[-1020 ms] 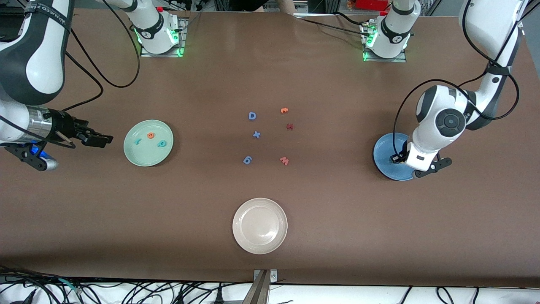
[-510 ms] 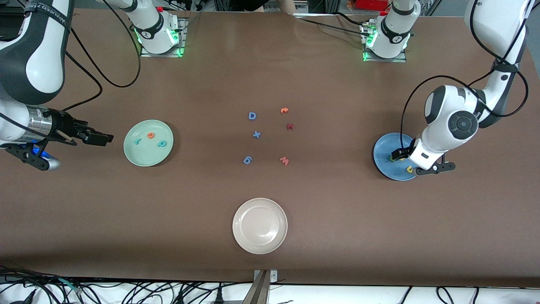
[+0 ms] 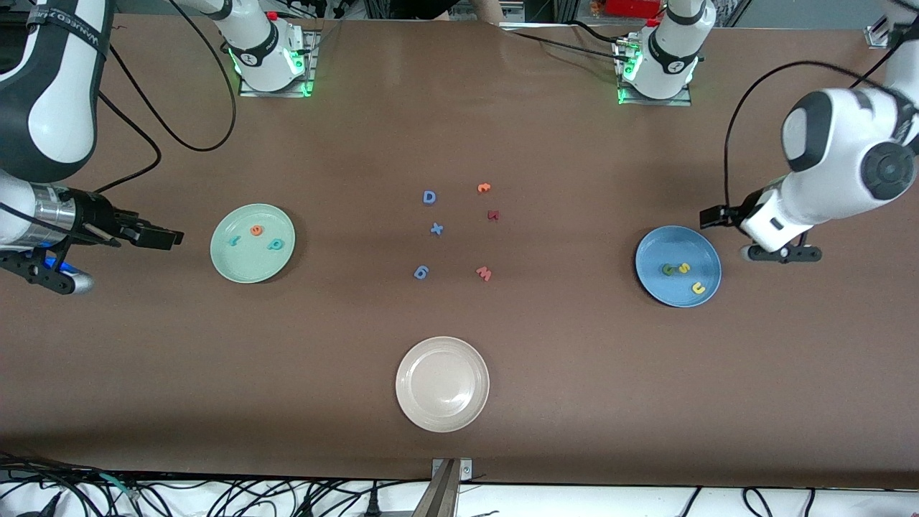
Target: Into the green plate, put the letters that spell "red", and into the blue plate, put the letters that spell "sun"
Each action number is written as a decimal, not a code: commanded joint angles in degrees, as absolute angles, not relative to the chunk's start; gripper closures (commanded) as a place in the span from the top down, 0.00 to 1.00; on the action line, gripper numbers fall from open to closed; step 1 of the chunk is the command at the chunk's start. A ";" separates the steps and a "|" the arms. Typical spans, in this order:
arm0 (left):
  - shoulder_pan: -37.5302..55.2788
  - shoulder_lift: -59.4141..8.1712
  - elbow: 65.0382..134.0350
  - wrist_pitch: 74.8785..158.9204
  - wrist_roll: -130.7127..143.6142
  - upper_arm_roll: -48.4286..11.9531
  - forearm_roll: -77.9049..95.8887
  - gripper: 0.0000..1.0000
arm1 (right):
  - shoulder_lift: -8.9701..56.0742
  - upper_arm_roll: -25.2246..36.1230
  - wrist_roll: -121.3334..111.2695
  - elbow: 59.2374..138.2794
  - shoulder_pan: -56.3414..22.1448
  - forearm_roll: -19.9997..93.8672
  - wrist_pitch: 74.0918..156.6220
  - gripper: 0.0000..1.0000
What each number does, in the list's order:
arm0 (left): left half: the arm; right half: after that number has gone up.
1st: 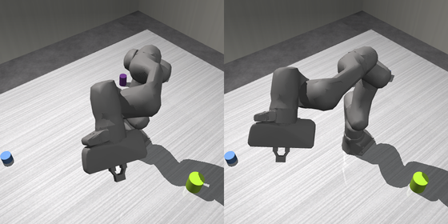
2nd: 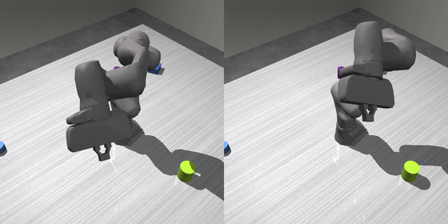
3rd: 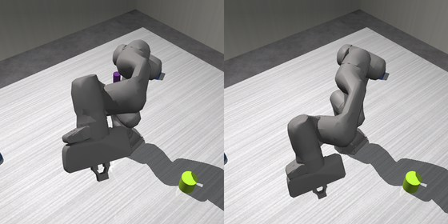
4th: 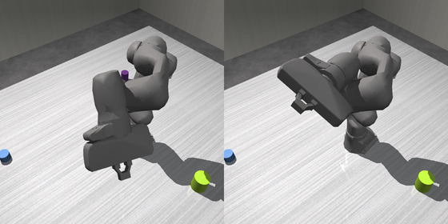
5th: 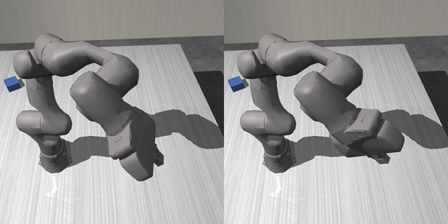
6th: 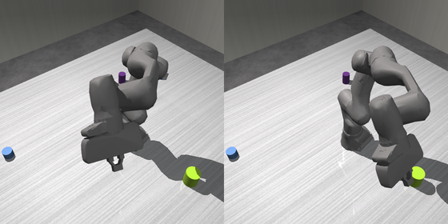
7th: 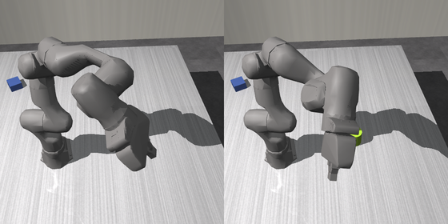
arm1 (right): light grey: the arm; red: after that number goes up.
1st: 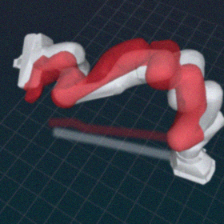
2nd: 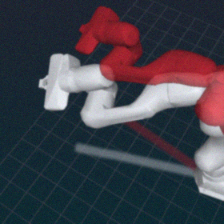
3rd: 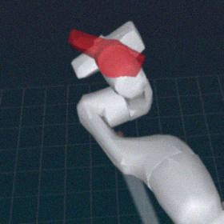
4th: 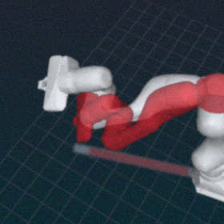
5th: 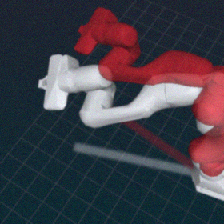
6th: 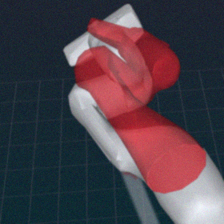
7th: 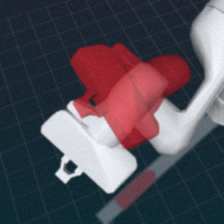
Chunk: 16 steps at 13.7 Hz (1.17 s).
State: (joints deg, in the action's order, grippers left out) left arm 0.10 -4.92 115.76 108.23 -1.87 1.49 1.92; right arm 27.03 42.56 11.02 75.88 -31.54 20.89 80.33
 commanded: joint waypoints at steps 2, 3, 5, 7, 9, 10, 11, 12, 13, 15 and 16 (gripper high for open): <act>3.25 -3.87 102.25 93.98 -3.60 3.87 3.17 1.00 | 23.65 25.88 11.16 73.65 -18.58 13.55 78.75 0.99; 3.25 -3.87 99.69 92.22 -3.60 3.61 2.90 1.00 | 22.69 21.23 11.08 73.65 -15.06 11.36 78.92 0.99; 3.87 -3.87 94.95 91.06 -3.60 3.43 1.77 1.00 | 21.72 10.77 10.29 73.65 -7.24 5.22 79.01 0.99; 4.83 -3.87 93.08 91.05 -3.25 2.99 -0.51 1.00 | 20.83 6.16 9.14 73.83 -4.14 1.59 79.36 0.99; 4.92 -2.21 93.95 90.53 -2.12 1.85 -0.97 1.00 | 19.96 6.15 6.87 74.09 -3.61 1.76 80.67 0.99; 4.14 -1.24 94.30 88.44 -2.20 1.15 -1.05 1.00 | 18.91 6.07 4.85 74.44 -3.08 1.93 82.51 0.99; 1.26 -1.23 94.22 88.68 -2.28 -1.38 -1.49 1.00 | 18.81 5.72 3.62 74.88 -2.29 1.93 83.83 0.99; -0.77 -1.23 94.39 89.99 -2.20 -2.89 -1.67 1.00 | 18.37 3.89 3.26 74.88 -0.98 1.85 84.54 0.99; -0.88 -1.14 95.00 90.09 -2.28 -2.81 -1.67 1.00 | 17.33 1.95 3.25 75.67 0.69 1.67 84.72 0.99; -1.23 -1.14 95.27 90.00 -2.11 -2.81 -1.58 1.00 | 16.09 1.32 3.16 78.66 1.06 1.41 87.53 0.99; -1.75 -1.23 95.10 89.91 -2.20 -2.99 -1.15 1.00 | 16.43 1.49 3.08 78.58 0.97 1.32 87.54 0.99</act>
State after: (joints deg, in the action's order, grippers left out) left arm -0.45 -2.09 94.59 90.13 -1.79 -1.82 -0.24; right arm 18.41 2.95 4.03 75.38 -0.07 2.63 85.74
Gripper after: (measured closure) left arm 0.000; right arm 0.013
